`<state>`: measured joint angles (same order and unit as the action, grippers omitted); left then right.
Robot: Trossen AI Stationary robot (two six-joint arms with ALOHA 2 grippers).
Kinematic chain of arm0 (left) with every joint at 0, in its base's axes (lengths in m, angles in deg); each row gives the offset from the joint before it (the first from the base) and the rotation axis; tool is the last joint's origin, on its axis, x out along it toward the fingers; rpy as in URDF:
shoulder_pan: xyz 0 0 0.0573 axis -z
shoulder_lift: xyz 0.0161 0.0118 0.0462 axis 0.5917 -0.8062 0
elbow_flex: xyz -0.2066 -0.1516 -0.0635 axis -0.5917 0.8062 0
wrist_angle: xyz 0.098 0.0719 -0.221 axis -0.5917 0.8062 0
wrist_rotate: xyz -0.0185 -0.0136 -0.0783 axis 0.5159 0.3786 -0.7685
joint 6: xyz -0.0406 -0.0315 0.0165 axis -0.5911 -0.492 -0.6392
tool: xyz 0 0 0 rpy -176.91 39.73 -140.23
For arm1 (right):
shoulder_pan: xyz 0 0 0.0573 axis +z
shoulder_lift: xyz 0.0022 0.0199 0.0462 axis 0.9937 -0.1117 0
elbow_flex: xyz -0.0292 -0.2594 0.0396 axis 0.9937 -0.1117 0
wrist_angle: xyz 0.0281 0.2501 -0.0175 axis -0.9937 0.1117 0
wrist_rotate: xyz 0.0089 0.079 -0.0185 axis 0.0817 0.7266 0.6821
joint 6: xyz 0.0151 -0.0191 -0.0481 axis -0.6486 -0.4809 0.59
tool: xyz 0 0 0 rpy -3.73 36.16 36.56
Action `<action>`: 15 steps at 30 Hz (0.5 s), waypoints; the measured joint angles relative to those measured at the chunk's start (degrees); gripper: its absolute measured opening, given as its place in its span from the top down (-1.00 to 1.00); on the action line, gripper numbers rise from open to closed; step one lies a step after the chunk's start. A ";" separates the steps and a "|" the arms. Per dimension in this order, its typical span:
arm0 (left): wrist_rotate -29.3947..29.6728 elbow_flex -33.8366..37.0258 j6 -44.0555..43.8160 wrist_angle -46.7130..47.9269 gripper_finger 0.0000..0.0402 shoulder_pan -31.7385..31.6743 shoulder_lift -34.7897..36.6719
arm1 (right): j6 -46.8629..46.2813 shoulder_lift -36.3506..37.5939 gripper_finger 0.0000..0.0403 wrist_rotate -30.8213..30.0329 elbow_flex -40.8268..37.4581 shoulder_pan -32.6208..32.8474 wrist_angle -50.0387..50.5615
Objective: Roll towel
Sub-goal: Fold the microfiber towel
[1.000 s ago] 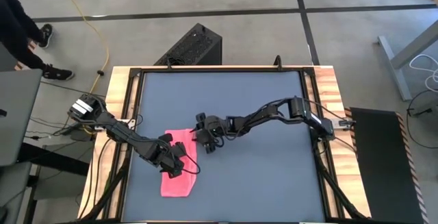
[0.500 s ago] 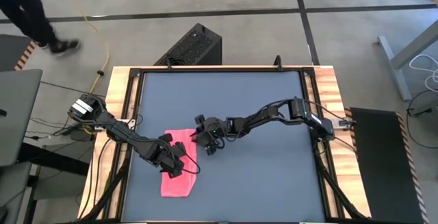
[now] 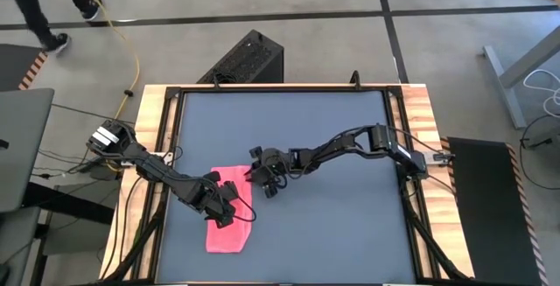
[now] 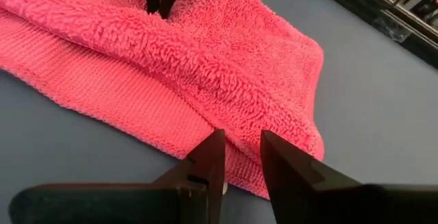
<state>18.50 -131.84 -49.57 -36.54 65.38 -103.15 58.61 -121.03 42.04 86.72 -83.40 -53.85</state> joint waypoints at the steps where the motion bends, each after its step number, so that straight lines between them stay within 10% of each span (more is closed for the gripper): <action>1: 0.00 0.00 0.00 0.00 1.00 0.00 0.00 | -0.02 -0.02 0.42 -0.02 -0.01 0.00 -0.27; 15: -0.24 0.00 -0.57 0.00 1.00 0.00 0.00 | -3.34 -0.04 0.94 0.00 -0.04 -1.09 0.30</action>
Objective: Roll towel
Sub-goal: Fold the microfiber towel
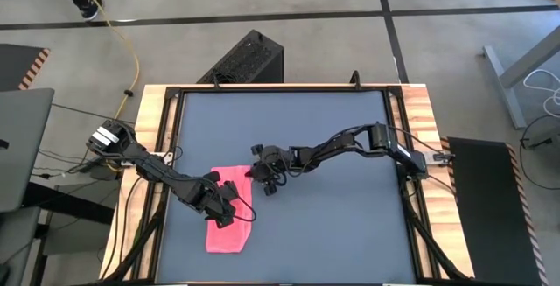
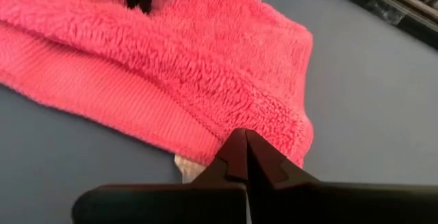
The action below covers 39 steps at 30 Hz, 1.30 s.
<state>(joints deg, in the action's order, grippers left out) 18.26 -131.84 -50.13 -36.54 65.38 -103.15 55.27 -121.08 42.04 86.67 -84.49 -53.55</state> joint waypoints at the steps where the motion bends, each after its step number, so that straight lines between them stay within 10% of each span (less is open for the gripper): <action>1: -0.03 0.00 -0.02 0.00 1.00 0.00 0.00 | -0.61 0.00 0.93 0.00 0.00 -0.02 0.08; 39: -0.84 0.00 0.51 0.17 1.00 -0.33 0.00 | -9.76 0.62 0.94 4.60 0.34 2.32 -4.09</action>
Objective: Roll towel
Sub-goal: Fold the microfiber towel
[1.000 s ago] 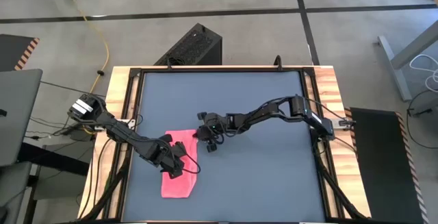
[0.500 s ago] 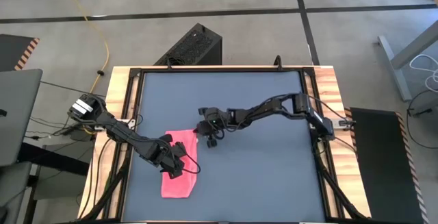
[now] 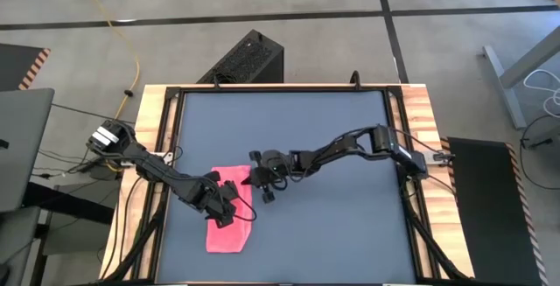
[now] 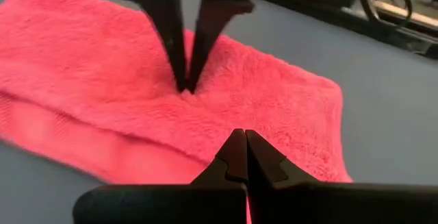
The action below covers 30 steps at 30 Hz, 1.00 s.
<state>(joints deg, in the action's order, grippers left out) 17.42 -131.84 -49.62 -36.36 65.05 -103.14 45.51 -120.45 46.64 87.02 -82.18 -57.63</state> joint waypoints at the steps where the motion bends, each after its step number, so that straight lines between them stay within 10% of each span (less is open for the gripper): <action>1: -0.30 0.00 -0.10 -0.03 1.00 -0.06 0.02 | -0.65 -0.50 0.94 -0.01 0.18 -0.06 -0.27; 30: -2.02 -0.07 -0.34 0.15 1.00 -0.02 0.04 | -5.79 3.56 0.94 4.40 0.18 -0.38 4.58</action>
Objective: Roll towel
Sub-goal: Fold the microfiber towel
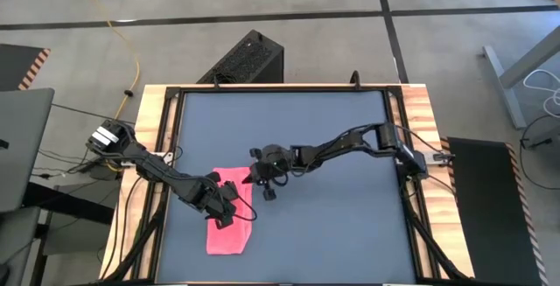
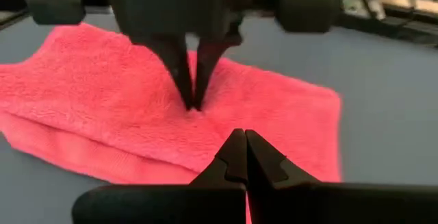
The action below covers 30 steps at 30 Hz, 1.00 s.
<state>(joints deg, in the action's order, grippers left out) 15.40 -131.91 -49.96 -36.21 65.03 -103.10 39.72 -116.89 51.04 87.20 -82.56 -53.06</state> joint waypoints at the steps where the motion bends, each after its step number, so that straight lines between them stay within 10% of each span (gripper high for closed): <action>1: 0.02 0.00 0.00 -0.02 1.00 0.00 0.00 | -0.66 -1.05 0.94 0.00 0.00 0.32 -1.33; 9: 0.04 0.02 -0.07 -0.20 1.00 0.00 -0.02 | -5.28 -6.69 0.94 -2.53 -0.01 2.23 -11.04; 30: -0.54 0.04 -2.19 -0.07 1.00 -0.32 -0.02 | -1.34 1.70 0.94 -4.54 -0.02 1.01 8.92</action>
<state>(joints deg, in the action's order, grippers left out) 14.85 -131.87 -52.15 -36.28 64.70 -103.13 38.38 -115.19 46.50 87.18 -81.54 -44.14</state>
